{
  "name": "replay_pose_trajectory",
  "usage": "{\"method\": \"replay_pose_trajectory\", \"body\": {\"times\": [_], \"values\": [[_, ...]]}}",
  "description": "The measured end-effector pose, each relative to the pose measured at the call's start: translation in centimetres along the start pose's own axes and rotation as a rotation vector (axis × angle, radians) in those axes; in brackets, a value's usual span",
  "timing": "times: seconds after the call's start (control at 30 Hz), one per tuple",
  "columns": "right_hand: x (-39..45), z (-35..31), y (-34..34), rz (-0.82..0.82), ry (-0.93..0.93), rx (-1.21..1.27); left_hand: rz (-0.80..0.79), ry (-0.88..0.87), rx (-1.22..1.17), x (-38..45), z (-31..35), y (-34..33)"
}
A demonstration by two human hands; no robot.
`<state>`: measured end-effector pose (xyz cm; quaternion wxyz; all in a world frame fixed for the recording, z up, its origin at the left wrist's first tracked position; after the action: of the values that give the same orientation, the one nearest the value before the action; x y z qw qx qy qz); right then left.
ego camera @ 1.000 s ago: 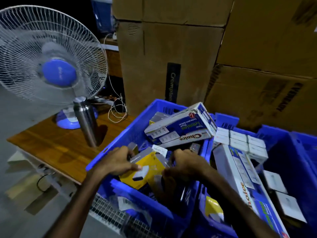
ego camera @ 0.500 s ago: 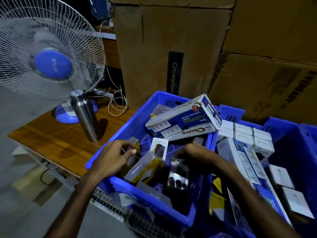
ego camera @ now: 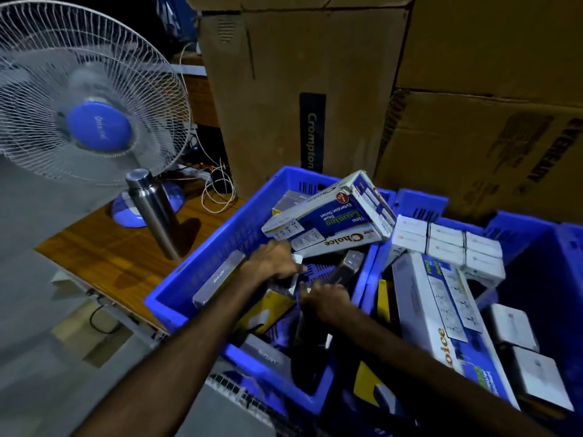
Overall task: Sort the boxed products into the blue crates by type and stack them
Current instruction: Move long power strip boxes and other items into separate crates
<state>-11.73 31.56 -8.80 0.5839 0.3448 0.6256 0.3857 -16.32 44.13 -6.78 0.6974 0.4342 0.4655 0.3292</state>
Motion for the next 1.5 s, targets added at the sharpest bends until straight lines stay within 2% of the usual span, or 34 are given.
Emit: {"method": "replay_pose_trajectory", "body": {"times": [0.2, 0.37, 0.47, 0.67, 0.77, 0.87, 0.93, 1.03, 1.13, 1.23, 1.33, 1.43, 1.5], "values": [[1.8, 0.4, -1.9, -0.078, -0.113, 0.141, -0.109, 0.152, 0.185, 0.8, 0.0, -2.8], [1.7, 0.0, -1.6, -0.130, -0.119, 0.090, -0.254, 0.239, 0.060, 0.6, -0.6, -3.8], [1.7, -0.1, -0.9, -0.121, -0.071, 0.001, -0.304, 0.226, 0.020, 0.8, -0.6, -4.7], [-0.6, 1.0, 3.1, 0.089, 0.038, 0.029, -0.193, 0.221, -0.205, 0.0, -2.2, -0.2], [-3.0, 1.8, 5.9, 0.225, 0.066, 0.114, -0.178, 0.247, -0.447, -0.9, -3.8, 1.9], [-5.2, 2.8, 7.8, 0.413, 0.067, 0.290, -0.085, 0.258, -0.762, -1.3, -5.3, 3.7], [-6.8, 3.2, 8.1, 0.541, 0.069, 0.473, -0.012, 0.210, -0.894, -2.5, -5.6, 4.6], [-9.8, 3.2, 7.3, 0.728, 0.097, 0.754, 0.045, 0.010, -1.072, -4.9, -4.3, 5.4], [-13.4, 3.2, 5.8, 0.903, 0.080, 0.955, 0.054, -0.133, -1.124, -7.3, -2.6, 5.1], [-17.2, 3.4, 3.9, 1.000, 0.038, 1.104, 0.024, -0.217, -1.106, -8.8, -0.2, 4.2], [-21.4, 3.7, 1.7, 1.011, 0.014, 1.198, -0.033, -0.359, -1.033, -11.3, 3.4, 3.3], [-25.8, 4.7, -1.2, 0.917, -0.066, 1.185, -0.135, -0.478, -0.936, -13.5, 7.2, 1.5], [-28.5, 5.7, -3.4, 0.817, -0.130, 1.181, -0.158, -0.514, -0.779, -15.0, 9.6, 0.1]]}}
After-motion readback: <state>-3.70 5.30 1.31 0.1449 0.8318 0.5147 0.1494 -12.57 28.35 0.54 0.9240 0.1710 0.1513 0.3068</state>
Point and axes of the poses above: each hand's wrist, its own x-axis towards the middle knuckle, its own y-axis out of the back of the hand, z = x × y, the point moved 8 cm from there along x, towards the middle knuckle, and after that the axes turned 13 degrees about y, right-handed, at the moved point
